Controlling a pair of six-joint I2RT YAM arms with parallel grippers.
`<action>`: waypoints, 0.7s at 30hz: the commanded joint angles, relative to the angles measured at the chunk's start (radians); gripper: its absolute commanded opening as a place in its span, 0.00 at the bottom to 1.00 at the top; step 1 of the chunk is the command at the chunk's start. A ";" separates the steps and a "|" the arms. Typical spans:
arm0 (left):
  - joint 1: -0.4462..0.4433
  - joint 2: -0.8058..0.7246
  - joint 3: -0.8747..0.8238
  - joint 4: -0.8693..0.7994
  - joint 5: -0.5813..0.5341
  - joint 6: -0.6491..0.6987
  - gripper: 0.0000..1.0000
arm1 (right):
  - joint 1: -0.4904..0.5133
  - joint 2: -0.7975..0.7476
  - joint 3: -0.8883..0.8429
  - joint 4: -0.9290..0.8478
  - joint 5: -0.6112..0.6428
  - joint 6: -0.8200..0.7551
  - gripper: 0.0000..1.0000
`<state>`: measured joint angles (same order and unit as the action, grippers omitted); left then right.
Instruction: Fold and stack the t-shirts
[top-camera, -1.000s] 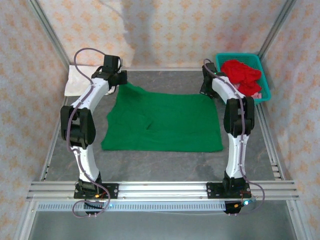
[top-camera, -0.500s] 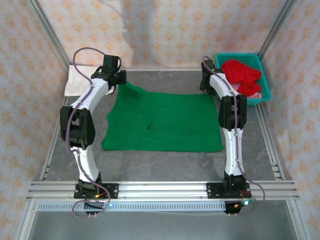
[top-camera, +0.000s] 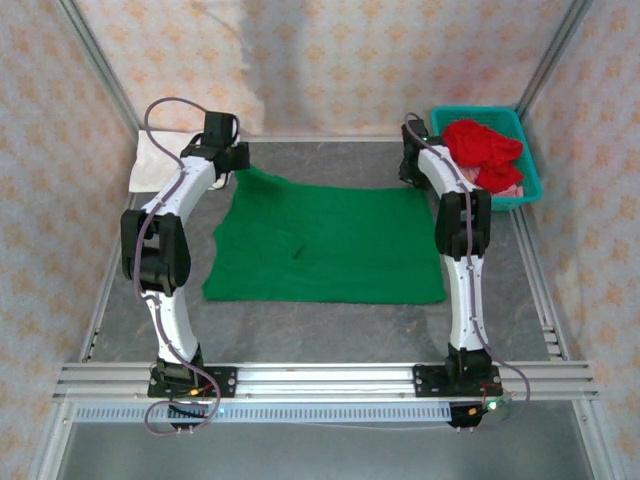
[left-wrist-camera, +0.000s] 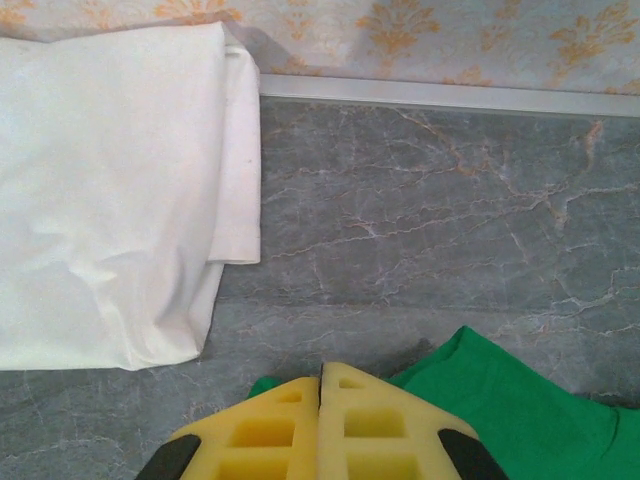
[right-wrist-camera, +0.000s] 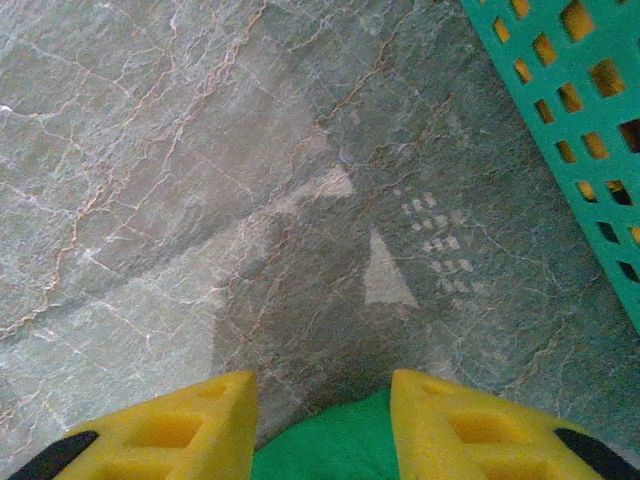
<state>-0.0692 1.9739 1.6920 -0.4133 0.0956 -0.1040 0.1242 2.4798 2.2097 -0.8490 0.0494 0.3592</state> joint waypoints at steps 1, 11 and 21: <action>0.011 0.003 0.002 0.024 -0.018 -0.008 0.00 | 0.007 0.048 0.013 -0.091 -0.058 0.019 0.44; 0.023 -0.018 0.030 0.014 -0.008 -0.015 0.00 | 0.027 -0.038 0.045 -0.131 0.084 -0.047 0.49; 0.035 -0.087 -0.020 0.031 -0.039 -0.033 0.00 | 0.053 -0.065 0.061 -0.145 0.117 -0.070 0.54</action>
<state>-0.0513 1.9656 1.6901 -0.3985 0.0952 -0.1253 0.1699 2.4718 2.2425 -0.9550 0.1326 0.2981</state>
